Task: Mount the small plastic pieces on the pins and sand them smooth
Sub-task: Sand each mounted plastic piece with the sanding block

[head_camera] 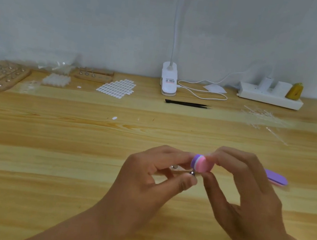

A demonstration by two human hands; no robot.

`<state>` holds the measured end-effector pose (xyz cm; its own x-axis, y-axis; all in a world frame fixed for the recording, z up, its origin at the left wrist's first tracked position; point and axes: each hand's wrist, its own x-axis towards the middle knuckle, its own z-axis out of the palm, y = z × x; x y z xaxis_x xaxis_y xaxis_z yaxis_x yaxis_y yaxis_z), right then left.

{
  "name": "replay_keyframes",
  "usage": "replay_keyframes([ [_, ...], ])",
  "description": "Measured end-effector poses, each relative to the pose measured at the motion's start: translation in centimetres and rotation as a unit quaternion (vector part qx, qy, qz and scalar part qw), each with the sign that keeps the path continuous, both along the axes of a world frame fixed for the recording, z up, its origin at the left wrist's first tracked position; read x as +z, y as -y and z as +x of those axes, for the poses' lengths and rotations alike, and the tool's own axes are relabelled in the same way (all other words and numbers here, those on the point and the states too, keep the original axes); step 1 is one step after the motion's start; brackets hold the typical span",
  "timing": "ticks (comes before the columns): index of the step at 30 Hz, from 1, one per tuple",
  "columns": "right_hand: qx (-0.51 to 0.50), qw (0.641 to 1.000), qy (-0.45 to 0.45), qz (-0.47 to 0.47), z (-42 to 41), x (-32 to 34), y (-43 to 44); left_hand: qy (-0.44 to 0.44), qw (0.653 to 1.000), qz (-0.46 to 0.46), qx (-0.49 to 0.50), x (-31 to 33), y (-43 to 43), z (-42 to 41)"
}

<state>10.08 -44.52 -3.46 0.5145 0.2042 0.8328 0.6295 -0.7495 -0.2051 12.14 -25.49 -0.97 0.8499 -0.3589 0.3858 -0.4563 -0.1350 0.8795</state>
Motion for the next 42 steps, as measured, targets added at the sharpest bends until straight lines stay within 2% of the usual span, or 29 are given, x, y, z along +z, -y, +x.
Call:
replay_keyframes([
  [3,0.006,0.999,-0.040,0.025,0.4,0.0,0.4,-0.016,1.000,-0.008,0.015,-0.3,-0.2,0.2],
  [7,0.058,0.998,-0.011,0.010,0.3,0.1,-0.2,0.026,1.000,0.003,0.018,-0.3,0.1,0.0],
  [11,0.043,0.997,-0.044,0.041,0.3,0.6,0.7,0.059,0.998,0.005,0.034,0.2,0.2,-0.3],
  [13,0.041,0.997,-0.019,0.060,0.0,1.0,0.3,0.078,0.996,0.016,0.044,0.6,0.3,-0.4],
  [16,0.063,0.997,0.016,0.030,-0.4,0.7,-0.3,0.107,0.993,0.028,0.040,0.7,0.5,-0.8],
  [20,0.043,0.997,-0.041,0.052,0.3,0.5,0.6,0.080,0.995,0.026,0.057,0.5,0.3,-0.5],
  [25,0.093,0.995,-0.007,0.024,-0.1,0.2,0.1,0.105,0.993,0.042,0.040,0.4,0.6,-0.8],
  [29,0.051,0.997,-0.042,0.045,0.5,0.3,0.8,0.111,0.990,0.049,0.067,0.5,0.4,-0.5],
  [34,0.077,0.997,0.018,0.021,-0.2,-0.1,-0.1,0.117,0.991,0.053,0.039,0.2,0.5,-0.8],
  [39,0.029,0.998,-0.024,0.046,0.4,0.3,1.0,0.032,0.999,0.013,0.013,0.2,0.2,-0.3],
  [42,0.048,0.998,-0.004,0.036,-0.1,0.2,0.2,0.030,0.999,0.014,0.000,0.3,0.1,-0.3],
])
